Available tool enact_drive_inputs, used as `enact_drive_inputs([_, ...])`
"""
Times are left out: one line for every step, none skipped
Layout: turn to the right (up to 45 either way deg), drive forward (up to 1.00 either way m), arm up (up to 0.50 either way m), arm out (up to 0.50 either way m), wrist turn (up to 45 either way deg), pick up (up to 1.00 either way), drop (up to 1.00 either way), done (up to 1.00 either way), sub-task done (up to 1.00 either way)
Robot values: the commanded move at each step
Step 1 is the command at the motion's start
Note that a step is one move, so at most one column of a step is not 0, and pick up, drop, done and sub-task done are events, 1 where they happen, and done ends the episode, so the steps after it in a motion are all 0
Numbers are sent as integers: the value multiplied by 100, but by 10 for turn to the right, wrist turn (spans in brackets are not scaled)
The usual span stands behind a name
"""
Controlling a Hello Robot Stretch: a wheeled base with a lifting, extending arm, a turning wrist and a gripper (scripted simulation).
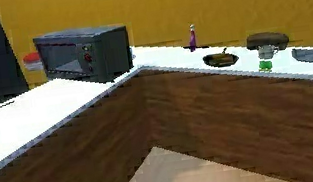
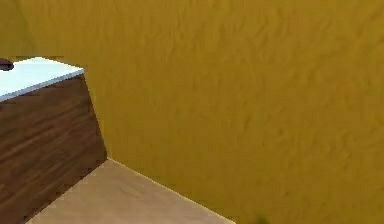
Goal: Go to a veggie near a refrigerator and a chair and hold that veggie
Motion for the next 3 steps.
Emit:
enact_drive_inputs([-450, 0, 0, 0, 0, 0, 0, 0, 0])
enact_drive_inputs([-450, 0, 0, 0, 0, 0, 0, 0, 0])
enact_drive_inputs([-360, 0, 0, 0, 0, 0, 0, 0, 0])
